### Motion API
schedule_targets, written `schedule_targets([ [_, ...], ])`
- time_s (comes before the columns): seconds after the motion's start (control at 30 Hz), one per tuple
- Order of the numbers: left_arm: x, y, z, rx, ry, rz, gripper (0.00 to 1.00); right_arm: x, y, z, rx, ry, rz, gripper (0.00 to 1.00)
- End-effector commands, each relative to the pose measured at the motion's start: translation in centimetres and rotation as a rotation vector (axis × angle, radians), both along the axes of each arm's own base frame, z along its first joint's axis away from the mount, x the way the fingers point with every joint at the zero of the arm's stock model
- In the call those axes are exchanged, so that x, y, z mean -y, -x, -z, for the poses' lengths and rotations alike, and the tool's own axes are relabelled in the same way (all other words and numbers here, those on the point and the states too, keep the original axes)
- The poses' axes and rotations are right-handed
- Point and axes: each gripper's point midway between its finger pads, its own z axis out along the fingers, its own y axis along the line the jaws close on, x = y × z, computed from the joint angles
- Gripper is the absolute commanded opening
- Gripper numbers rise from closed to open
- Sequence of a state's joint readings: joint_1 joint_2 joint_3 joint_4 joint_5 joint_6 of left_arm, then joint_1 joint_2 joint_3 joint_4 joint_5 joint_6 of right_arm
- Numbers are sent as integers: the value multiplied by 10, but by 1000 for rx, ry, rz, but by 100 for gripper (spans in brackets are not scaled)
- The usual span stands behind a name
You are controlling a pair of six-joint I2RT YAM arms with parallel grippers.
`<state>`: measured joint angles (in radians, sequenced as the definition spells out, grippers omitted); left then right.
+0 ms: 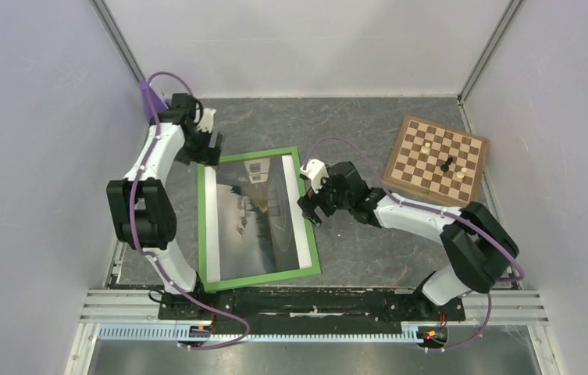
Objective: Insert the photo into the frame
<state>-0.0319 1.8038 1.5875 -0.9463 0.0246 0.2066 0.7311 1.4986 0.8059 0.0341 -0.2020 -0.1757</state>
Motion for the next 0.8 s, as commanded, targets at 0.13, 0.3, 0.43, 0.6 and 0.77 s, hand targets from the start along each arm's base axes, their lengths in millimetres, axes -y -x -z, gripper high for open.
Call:
schedule_targets([
  [0.13,-34,33,38,-59,121,-89,98,-15,-45,20,-51,-32,171,98],
  [0.3,-37,44,50,-84,188,-112,98,-16,-63,29,-67,-42,204,95],
  [0.43,-27,51,61,-126,246,-102,97,-10,-74,38,-87,-38,245,92],
  [0.6,-19,54,80,-179,297,-109,97,11,-86,46,-110,-52,350,86],
  [0.77,-8,47,90,-206,368,-113,97,33,-89,54,-119,-45,432,79],
])
